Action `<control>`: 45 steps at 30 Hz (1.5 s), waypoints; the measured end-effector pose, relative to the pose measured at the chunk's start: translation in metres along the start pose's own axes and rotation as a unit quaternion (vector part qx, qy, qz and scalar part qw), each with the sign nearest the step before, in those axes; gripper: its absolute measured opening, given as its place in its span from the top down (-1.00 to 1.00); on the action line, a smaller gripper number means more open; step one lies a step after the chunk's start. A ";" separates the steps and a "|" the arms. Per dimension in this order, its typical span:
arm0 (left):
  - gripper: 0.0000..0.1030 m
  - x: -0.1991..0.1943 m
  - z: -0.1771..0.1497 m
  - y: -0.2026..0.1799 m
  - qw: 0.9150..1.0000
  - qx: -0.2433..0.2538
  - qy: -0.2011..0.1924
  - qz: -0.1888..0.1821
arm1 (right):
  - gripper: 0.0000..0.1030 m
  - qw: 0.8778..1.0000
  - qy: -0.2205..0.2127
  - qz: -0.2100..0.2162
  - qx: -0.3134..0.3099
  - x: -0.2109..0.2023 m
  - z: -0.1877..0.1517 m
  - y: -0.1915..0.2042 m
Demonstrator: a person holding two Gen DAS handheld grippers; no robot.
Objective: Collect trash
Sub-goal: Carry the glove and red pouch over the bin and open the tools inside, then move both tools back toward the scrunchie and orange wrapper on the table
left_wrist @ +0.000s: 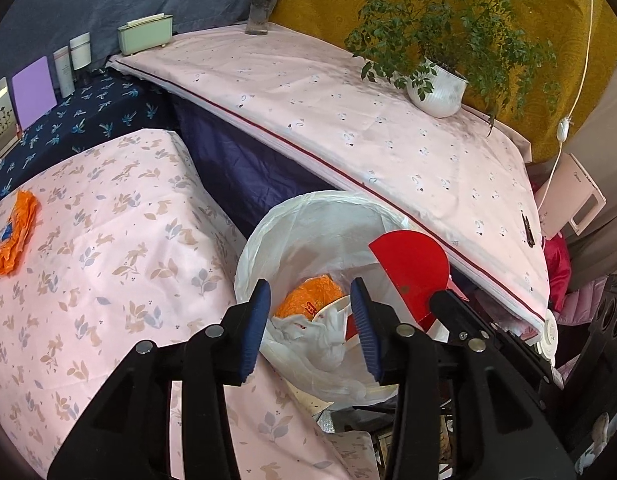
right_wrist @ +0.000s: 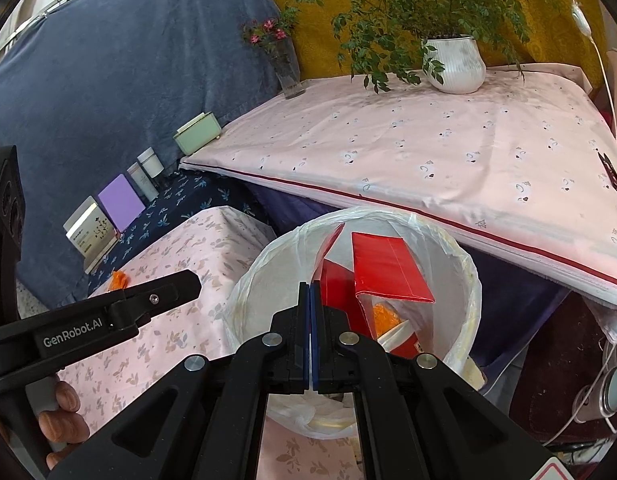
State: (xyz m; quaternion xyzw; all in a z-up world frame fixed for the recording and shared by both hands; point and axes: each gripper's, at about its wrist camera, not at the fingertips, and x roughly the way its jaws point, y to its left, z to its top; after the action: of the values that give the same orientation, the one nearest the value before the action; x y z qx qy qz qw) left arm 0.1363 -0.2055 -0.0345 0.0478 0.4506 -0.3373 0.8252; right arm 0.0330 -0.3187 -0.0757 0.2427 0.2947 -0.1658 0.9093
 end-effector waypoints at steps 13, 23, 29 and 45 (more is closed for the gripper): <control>0.01 -0.002 -0.003 0.023 0.999 -0.022 -0.004 0.024 | 0.83 1.000 0.007 0.004 -0.006 0.009 0.000 0.015; 0.01 -0.011 -0.009 0.039 0.999 -0.037 -0.008 0.032 | 0.65 1.000 0.004 0.003 -0.018 0.004 -0.002 0.029; 0.01 -0.021 -0.014 0.052 0.998 -0.048 -0.013 0.039 | 0.60 0.999 0.004 0.008 -0.032 0.000 -0.005 0.044; 0.00 -0.048 -0.026 0.092 0.994 -0.075 -0.033 0.068 | 0.47 0.997 0.006 0.023 -0.072 -0.004 -0.010 0.090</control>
State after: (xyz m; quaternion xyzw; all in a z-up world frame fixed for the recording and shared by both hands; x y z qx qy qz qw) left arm 0.1547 -0.1002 -0.0331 0.0049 0.4427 -0.2475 0.8618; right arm 0.0649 -0.2382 -0.0495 0.1844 0.3062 -0.1220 0.9260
